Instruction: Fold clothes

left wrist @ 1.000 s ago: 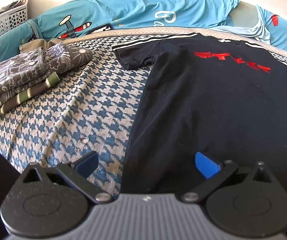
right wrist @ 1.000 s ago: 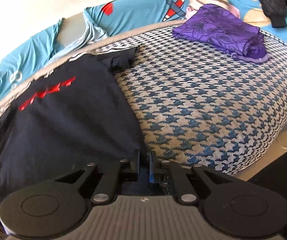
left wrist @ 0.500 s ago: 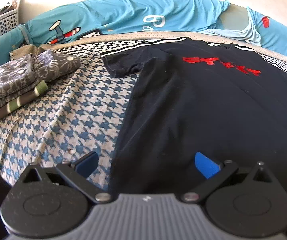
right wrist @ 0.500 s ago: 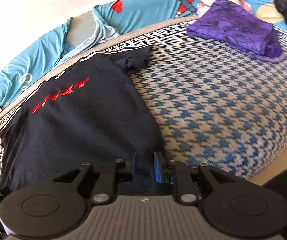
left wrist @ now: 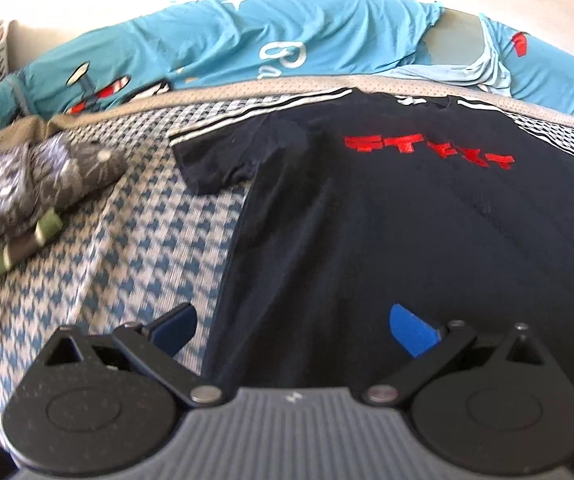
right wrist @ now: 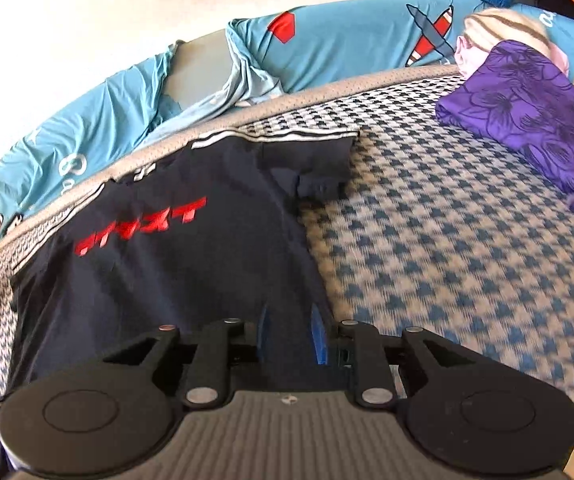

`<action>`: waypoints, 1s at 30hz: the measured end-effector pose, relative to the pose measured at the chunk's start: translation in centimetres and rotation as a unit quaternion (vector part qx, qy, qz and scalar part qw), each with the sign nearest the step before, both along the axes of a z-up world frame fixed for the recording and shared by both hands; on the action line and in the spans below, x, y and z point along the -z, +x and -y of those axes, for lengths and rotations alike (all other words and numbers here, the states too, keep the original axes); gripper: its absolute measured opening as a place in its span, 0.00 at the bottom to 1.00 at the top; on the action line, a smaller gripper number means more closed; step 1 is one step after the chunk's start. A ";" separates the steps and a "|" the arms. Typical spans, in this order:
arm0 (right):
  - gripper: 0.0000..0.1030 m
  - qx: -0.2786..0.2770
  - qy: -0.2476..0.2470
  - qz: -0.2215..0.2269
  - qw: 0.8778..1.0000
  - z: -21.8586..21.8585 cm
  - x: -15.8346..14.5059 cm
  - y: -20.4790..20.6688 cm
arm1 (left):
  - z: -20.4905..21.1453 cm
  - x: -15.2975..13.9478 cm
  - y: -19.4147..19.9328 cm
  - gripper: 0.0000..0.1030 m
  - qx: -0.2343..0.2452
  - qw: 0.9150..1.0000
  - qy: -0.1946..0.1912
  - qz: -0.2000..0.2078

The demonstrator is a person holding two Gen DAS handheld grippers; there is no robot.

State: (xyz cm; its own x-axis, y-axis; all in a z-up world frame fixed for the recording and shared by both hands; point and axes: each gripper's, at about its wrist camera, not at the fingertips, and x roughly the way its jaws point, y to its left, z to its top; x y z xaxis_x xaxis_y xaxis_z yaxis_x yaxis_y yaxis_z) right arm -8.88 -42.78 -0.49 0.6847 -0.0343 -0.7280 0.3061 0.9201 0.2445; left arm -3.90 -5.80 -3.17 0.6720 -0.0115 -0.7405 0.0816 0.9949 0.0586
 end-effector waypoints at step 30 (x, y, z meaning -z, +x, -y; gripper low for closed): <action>0.32 0.093 0.037 0.049 0.994 8.9 3.3 12.5 | 0.9 0.3 10.6 1.00 0.034 0.999 -0.031 -0.012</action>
State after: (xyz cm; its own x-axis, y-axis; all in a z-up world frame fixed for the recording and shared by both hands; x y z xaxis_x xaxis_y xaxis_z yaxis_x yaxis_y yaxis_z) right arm 3.60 -51.65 -3.81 0.7392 -0.1156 -0.6634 0.4411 0.8276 0.3472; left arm 6.70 -6.73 -3.48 0.6501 -0.1019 -0.7530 0.1491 0.9888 -0.0050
